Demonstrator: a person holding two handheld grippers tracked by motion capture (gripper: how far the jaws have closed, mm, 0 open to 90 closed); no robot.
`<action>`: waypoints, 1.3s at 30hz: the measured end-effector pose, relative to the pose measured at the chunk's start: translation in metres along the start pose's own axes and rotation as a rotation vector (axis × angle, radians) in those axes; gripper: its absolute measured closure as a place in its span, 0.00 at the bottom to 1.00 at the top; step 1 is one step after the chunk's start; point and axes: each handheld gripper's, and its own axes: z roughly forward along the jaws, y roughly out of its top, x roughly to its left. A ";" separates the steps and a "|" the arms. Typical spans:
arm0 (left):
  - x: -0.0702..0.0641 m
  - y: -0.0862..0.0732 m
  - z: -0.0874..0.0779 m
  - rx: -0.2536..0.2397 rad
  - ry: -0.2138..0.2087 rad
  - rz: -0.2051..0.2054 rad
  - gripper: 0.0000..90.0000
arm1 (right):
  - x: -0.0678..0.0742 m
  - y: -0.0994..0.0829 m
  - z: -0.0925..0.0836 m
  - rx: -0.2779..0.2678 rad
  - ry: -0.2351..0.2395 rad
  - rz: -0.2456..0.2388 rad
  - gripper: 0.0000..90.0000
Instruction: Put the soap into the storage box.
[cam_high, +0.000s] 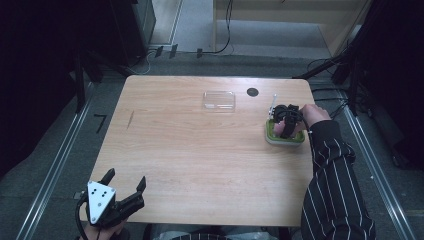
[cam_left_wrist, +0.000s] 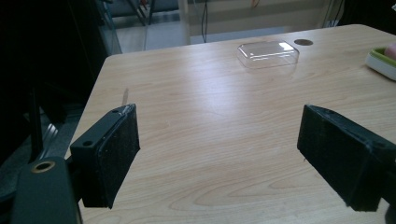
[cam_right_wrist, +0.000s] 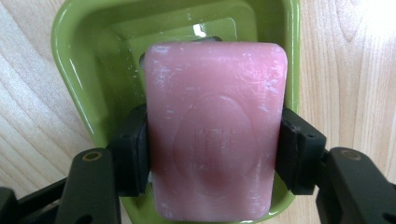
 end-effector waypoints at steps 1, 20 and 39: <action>0.000 0.000 0.000 -0.001 0.000 -0.001 0.15 | 0.000 0.000 0.000 -0.002 0.002 0.000 0.43; 0.000 0.000 0.000 0.000 -0.001 -0.001 0.15 | -0.001 -0.003 0.003 0.013 0.007 0.023 0.43; -0.002 0.001 0.002 -0.001 -0.007 0.005 0.15 | -0.002 -0.006 -0.017 -0.019 0.011 0.136 0.23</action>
